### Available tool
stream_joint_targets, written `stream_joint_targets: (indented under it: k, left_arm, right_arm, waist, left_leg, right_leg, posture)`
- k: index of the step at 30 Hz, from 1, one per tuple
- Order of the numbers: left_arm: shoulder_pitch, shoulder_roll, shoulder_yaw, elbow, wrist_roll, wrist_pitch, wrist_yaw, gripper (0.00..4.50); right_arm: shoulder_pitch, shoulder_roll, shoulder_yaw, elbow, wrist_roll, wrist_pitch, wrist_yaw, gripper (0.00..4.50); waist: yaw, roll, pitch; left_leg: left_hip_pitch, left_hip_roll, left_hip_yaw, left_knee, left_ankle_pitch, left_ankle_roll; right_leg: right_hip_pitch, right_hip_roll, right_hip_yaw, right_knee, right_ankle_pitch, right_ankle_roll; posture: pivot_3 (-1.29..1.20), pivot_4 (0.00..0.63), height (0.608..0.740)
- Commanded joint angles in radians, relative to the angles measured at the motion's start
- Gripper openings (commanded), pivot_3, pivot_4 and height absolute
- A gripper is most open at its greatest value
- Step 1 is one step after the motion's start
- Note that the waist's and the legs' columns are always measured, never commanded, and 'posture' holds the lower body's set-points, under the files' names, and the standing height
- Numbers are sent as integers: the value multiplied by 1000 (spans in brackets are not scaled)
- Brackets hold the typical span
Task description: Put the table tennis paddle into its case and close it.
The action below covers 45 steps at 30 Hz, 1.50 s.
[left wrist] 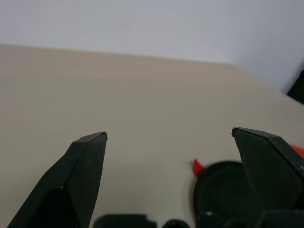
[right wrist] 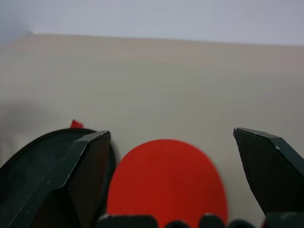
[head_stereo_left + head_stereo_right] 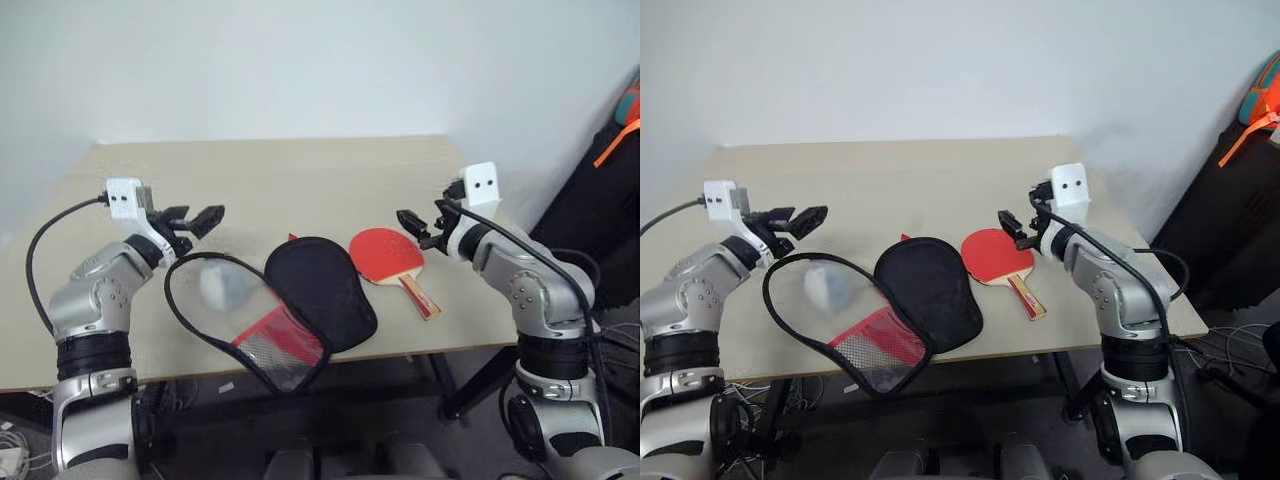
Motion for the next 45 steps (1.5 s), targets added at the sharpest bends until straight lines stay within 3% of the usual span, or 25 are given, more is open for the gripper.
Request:
stream_joint_targets:
  k: [1,6,12,25,35,45]
  left_arm:
    - [46,-5,56,-122,-32,30,50,4487]
    - [88,53,70,-164,-102,126,-47,4487]
    - [84,158,43,-134,-103,171,-162,4487]
    - [-47,301,-82,-145,-75,181,-370,4487]
    - [-72,389,-201,-122,-10,112,-574,4487]
    - [-24,405,-210,-143,16,67,-636,4487]
  right_arm:
    - [-36,13,18,26,9,-62,38,4500]
    - [-51,78,5,28,20,-27,-19,4500]
    - [4,56,29,-34,21,7,-1,4500]
    - [94,-132,49,-27,12,-6,135,4500]
    - [52,-298,83,52,-1,45,238,4500]
    - [13,-296,159,100,-10,108,259,4500]
  waist:
    - [0,0,0]
    - [-3,0,0]
    - [-3,0,0]
    - [-4,1,1]
    - [-4,2,6]
    - [-4,0,8]
  left_leg:
    - [0,0,0,0,0,0]
    - [0,0,-1,0,0,0]
    - [0,0,-1,0,0,0]
    - [1,0,0,-1,0,0]
    - [1,1,1,-1,0,0]
    - [0,1,1,-1,0,0]
  right_leg:
    - [0,0,0,0,0,0]
    - [0,1,-1,1,0,0]
    - [0,0,-1,0,0,-1]
    - [0,0,-2,0,-2,-4]
    - [-1,0,-1,0,-3,-4]
    - [-1,0,-1,0,-3,-4]
  posture:
    - [0,0,739]
    - [0,0,739]
    - [0,0,739]
    - [0,0,739]
    - [0,0,739]
    - [0,0,739]
